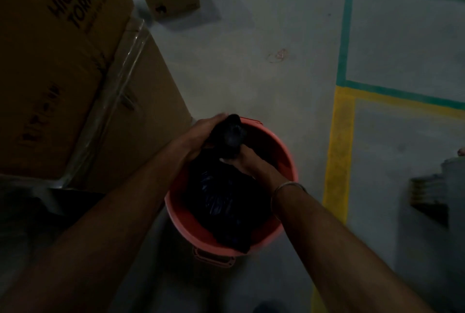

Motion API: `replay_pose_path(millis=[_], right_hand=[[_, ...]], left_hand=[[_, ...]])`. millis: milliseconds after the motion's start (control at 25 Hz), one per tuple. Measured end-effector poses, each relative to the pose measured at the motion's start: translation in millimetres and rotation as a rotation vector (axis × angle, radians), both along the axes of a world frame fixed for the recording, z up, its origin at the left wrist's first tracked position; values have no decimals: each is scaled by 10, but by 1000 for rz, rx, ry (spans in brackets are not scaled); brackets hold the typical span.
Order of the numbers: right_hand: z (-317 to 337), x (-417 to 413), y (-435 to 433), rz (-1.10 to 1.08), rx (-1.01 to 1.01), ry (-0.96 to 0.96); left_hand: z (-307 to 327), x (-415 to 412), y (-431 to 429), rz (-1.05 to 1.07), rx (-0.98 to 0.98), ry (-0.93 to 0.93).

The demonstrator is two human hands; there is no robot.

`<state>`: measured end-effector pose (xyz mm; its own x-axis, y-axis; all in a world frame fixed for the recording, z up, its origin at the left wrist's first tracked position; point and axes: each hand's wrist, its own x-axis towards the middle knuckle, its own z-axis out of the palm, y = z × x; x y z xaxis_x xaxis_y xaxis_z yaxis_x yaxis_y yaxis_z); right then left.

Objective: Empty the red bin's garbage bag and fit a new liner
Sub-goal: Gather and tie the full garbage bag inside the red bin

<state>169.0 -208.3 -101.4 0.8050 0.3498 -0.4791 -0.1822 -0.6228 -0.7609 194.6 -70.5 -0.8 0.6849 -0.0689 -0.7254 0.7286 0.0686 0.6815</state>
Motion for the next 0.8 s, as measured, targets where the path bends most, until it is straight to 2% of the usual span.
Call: replay_pose_path(millis=[40,80,120,200,240,360,560,680,800], right_hand=[[-23,10,-6,-56,-1,4],[-29,18,-30,-131,12,30],[-35,39,-58,-201,39,67],[-33,67,-111,-299,80,135],[-16,64,-113,-339,84,157],[34,40,-93,-411,131,204],[49,41,-142,-460,190,213],[105,30,-244,-618,238,213],[76,-33,-440,-717,156,188]], left_hand=[[-30,-11,15,120,23,-49],[-88,-60,39,221,133,-95],[-176,-135,78,217,338,-120],[-443,-410,161,51,706,-52],[-568,-575,172,-12,714,27],[-737,-929,65,-28,345,278],[-859,-955,125,-37,310,136],[-791,-936,246,-75,362,114],[-689,-886,381,-67,423,113]])
